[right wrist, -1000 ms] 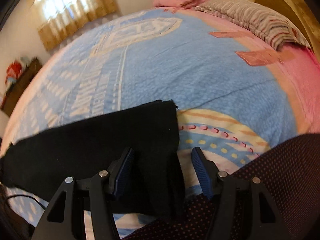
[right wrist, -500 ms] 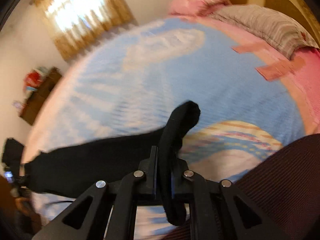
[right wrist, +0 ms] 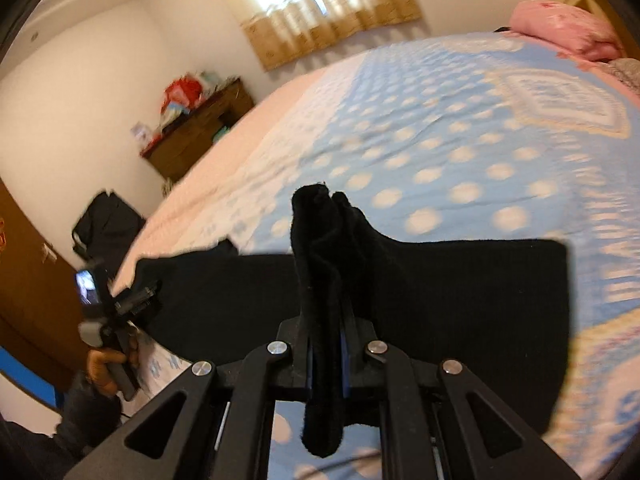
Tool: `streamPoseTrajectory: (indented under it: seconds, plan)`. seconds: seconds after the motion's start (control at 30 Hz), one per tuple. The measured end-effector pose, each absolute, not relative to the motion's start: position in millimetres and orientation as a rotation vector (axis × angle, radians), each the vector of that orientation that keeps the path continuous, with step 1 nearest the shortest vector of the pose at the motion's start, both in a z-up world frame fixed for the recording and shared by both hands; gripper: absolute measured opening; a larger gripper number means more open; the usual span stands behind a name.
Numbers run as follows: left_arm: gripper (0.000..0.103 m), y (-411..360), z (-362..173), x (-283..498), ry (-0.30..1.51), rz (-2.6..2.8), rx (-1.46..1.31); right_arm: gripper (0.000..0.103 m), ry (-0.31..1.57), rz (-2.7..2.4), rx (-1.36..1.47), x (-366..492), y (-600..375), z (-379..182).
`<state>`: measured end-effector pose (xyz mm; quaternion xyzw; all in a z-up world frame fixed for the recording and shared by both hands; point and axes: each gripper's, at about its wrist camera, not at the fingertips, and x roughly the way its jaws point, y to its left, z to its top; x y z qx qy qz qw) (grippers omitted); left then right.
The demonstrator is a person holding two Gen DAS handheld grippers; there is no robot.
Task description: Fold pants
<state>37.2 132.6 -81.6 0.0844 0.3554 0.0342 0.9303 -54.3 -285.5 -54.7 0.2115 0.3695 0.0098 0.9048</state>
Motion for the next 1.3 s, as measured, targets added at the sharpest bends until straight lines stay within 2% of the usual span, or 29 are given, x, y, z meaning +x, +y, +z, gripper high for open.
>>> streamPoseTrajectory:
  seconds: [0.1,0.23,0.3,0.33,0.37,0.4,0.53,0.67,0.7,0.73,0.77,0.8,0.93,1.03,1.07,1.3]
  plan:
    - [0.103,133,-82,37,0.727,0.07,0.173,0.01,0.783,-0.036,0.32,-34,-249,-79]
    - [0.103,131,-81,38,0.726,0.068,0.172,0.016,0.781,-0.137,0.214,-27,-227,-99]
    - [0.103,132,-81,38,0.726,0.068,0.171,0.037,0.757,-0.147,0.163,-27,-215,-103]
    - [0.103,131,-81,38,0.726,0.068,0.171,0.058,0.744,-0.132,0.133,-27,-209,-102]
    - [0.103,131,-81,38,0.726,0.068,0.171,0.072,0.742,-0.121,0.096,-25,-202,-102]
    - [0.103,131,-81,38,0.726,0.068,0.17,0.073,0.745,-0.114,0.044,-23,-191,-103]
    - [0.103,131,-81,38,0.726,0.067,0.17,0.073,0.682,-0.007,0.017,-31,-166,-94]
    - [0.103,130,-81,38,0.726,0.067,0.17,0.072,0.615,0.13,0.128,-56,-177,-70]
    - [0.103,130,-81,38,0.726,0.067,0.17,0.069,0.591,0.119,0.2,-63,-194,-66]
    - [0.103,130,-81,38,0.726,0.067,0.17,0.048,0.582,0.098,0.257,-66,-210,-64]
    - [0.103,130,-81,38,0.726,0.067,0.17,0.017,0.584,0.064,0.292,-68,-223,-65]
    - [0.103,130,-81,38,0.726,0.067,0.17,0.008,0.598,-0.009,0.316,-66,-239,-69]
    - [0.103,130,-81,38,0.727,0.066,0.169,0.006,0.662,-0.088,0.371,-54,-263,-94]
    - [0.103,129,-81,39,0.726,0.07,0.172,0.006,0.71,-0.01,0.394,-43,-244,-114]
    - [0.103,129,-81,39,0.726,0.07,0.172,0.009,0.689,-0.012,0.381,-43,-237,-116]
    - [0.103,127,-81,39,0.725,0.073,0.176,0.009,0.665,0.083,0.358,-13,-212,-122]
